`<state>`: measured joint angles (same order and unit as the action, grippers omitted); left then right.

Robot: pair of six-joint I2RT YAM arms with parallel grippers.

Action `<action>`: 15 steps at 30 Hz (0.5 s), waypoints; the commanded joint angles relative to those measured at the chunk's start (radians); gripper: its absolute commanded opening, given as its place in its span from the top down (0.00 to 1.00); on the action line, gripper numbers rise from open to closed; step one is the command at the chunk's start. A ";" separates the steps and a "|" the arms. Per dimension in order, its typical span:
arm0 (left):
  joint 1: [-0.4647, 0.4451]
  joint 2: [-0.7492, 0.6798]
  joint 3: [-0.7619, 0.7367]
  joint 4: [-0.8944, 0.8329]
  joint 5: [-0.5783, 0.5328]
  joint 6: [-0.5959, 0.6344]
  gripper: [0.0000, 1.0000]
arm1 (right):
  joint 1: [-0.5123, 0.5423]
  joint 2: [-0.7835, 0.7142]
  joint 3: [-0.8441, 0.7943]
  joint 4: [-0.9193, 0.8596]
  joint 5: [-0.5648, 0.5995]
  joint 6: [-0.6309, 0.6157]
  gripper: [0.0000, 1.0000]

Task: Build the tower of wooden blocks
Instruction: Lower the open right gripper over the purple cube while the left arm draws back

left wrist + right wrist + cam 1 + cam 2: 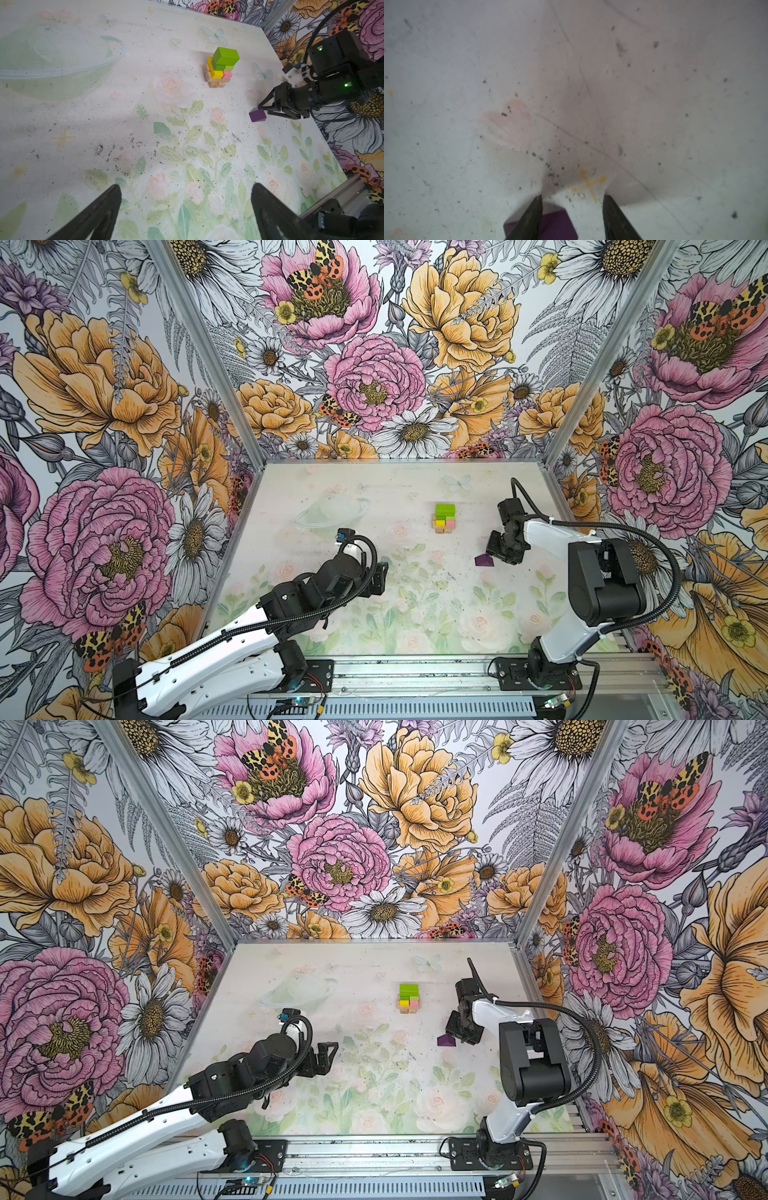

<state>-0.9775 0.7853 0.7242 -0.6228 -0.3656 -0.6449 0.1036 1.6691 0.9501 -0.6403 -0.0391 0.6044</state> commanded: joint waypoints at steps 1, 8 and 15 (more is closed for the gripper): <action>0.006 -0.024 -0.018 0.019 0.018 0.009 0.01 | 0.039 -0.037 -0.052 -0.009 -0.021 0.037 0.51; 0.006 -0.035 -0.027 0.020 0.021 0.007 0.01 | 0.089 -0.132 -0.095 -0.040 -0.023 0.073 0.51; 0.006 -0.045 -0.038 0.019 0.028 -0.004 0.01 | 0.096 -0.237 -0.101 -0.082 0.006 0.076 0.36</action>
<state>-0.9775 0.7567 0.7052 -0.6220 -0.3645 -0.6483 0.1970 1.4967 0.8501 -0.6994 -0.0540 0.6704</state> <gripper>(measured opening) 0.989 0.628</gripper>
